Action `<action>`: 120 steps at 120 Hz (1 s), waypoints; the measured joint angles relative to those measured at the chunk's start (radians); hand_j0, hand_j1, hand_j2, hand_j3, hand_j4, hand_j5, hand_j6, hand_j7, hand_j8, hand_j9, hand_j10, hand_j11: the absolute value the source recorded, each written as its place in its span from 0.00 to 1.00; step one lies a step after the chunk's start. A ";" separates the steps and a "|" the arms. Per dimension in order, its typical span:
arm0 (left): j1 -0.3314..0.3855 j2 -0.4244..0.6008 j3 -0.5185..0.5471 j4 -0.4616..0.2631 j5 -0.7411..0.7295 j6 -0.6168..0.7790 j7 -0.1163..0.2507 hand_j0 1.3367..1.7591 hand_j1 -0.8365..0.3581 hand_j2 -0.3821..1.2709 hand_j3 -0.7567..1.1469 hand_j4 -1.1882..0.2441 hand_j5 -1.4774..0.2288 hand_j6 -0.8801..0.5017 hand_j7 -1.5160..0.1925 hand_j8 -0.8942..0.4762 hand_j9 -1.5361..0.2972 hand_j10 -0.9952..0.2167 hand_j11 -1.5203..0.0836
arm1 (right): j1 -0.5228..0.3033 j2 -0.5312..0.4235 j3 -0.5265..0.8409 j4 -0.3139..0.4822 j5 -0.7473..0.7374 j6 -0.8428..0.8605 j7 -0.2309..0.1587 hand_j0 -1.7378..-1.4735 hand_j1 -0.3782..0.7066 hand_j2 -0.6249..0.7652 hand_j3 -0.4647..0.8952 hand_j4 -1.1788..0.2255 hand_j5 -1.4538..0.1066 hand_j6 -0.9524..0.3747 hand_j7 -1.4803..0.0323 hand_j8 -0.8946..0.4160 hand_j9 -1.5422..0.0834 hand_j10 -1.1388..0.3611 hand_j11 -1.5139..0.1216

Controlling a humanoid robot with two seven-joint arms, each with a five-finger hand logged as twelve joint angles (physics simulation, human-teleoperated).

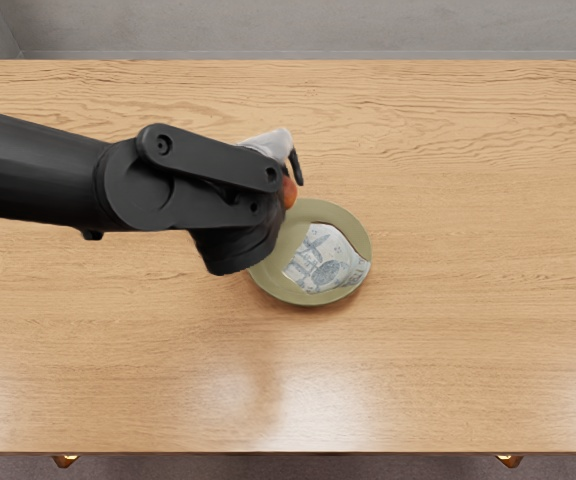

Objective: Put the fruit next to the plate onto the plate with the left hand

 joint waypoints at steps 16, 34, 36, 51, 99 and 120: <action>0.006 0.000 -0.046 -0.027 -0.013 0.000 0.000 0.76 0.36 0.62 0.40 0.34 0.25 0.36 0.31 0.36 0.31 0.23 0.34 | 0.000 0.000 0.000 0.000 0.000 0.000 0.000 0.30 0.07 0.44 0.34 0.81 0.90 0.69 0.95 0.65 0.92 0.73 0.90; 0.027 0.000 -0.060 -0.052 -0.020 0.001 0.000 0.76 0.30 0.74 0.40 0.34 0.26 0.34 0.30 0.36 0.31 0.22 0.34 | 0.000 0.000 0.000 0.000 0.000 0.000 0.000 0.30 0.07 0.44 0.34 0.81 0.90 0.69 0.95 0.65 0.92 0.73 0.90; 0.028 0.000 -0.061 -0.054 -0.020 0.001 0.001 0.76 0.29 0.74 0.40 0.34 0.26 0.34 0.30 0.35 0.31 0.22 0.34 | 0.000 0.000 0.000 0.000 0.000 0.000 0.000 0.30 0.07 0.44 0.34 0.81 0.90 0.69 0.95 0.65 0.92 0.73 0.90; 0.043 0.000 -0.064 -0.059 -0.014 0.003 0.001 0.76 0.36 0.60 0.40 0.38 0.33 0.32 0.37 0.34 0.36 0.28 0.40 | 0.000 0.000 0.000 0.000 0.000 0.000 0.000 0.30 0.07 0.44 0.34 0.81 0.90 0.69 0.95 0.65 0.92 0.73 0.90; 0.044 0.198 -0.182 -0.076 -0.047 0.004 0.001 0.76 0.68 0.31 0.40 0.61 0.62 0.43 0.65 0.45 0.61 0.56 0.69 | 0.000 0.000 0.000 0.000 0.000 0.000 0.000 0.30 0.07 0.44 0.34 0.81 0.90 0.69 0.95 0.65 0.92 0.73 0.90; 0.131 0.601 -0.349 -0.180 -0.086 -0.138 0.001 0.76 0.72 0.28 0.40 0.64 0.65 0.45 0.67 0.46 0.64 0.59 0.72 | 0.000 0.000 0.000 0.000 0.000 0.000 0.000 0.30 0.07 0.44 0.34 0.81 0.90 0.69 0.95 0.65 0.92 0.73 0.90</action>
